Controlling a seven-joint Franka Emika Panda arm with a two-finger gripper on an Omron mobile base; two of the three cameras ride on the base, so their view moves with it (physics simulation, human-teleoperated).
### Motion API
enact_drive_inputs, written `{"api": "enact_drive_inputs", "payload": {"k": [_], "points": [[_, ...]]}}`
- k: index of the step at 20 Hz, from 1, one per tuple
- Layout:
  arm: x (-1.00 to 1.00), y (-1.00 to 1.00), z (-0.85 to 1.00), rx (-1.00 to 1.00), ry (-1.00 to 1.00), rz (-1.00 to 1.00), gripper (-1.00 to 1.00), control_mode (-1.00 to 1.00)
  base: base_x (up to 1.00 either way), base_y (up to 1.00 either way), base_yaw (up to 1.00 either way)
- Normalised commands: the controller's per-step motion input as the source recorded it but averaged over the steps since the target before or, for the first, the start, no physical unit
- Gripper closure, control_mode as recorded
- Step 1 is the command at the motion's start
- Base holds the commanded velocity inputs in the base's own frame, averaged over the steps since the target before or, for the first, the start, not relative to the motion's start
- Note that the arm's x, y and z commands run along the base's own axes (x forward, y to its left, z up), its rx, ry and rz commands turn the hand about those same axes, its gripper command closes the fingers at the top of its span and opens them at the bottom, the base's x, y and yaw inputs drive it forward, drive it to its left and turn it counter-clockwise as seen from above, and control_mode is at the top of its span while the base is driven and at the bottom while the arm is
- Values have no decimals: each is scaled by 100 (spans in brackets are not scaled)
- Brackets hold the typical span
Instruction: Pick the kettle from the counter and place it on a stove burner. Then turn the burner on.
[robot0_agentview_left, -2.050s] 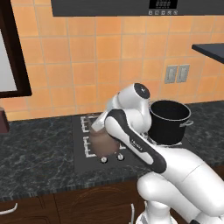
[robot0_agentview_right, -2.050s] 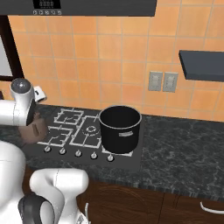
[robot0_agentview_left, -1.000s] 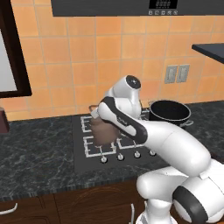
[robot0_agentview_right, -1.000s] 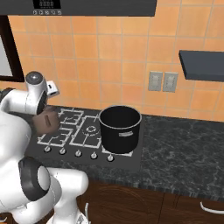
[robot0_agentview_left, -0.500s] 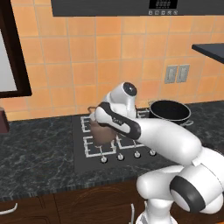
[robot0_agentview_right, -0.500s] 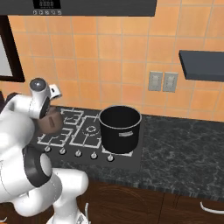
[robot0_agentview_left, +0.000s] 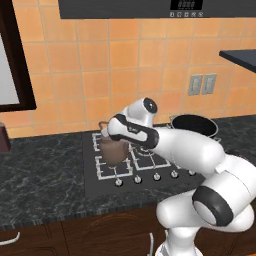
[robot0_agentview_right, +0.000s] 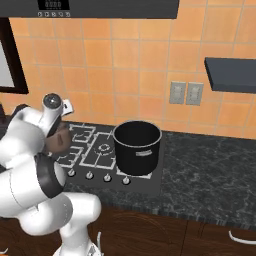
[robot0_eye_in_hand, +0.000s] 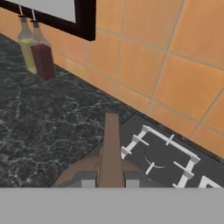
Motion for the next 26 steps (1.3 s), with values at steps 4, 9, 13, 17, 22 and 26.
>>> {"api": "enact_drive_inputs", "payload": {"k": [4,9,13,17,22,26], "points": [[19,11,-24,0,0,0,100,-100,0,0,0],[20,15,-25,0,0,0,100,-100,0,0,0],[22,15,-22,0,0,0,100,-100,0,0,0],[17,9,-18,0,0,0,100,-100,0,0,0],[5,0,-26,0,0,0,100,-100,0,0,0],[-21,-8,-46,0,-5,0,100,-100,0,0,0]]}}
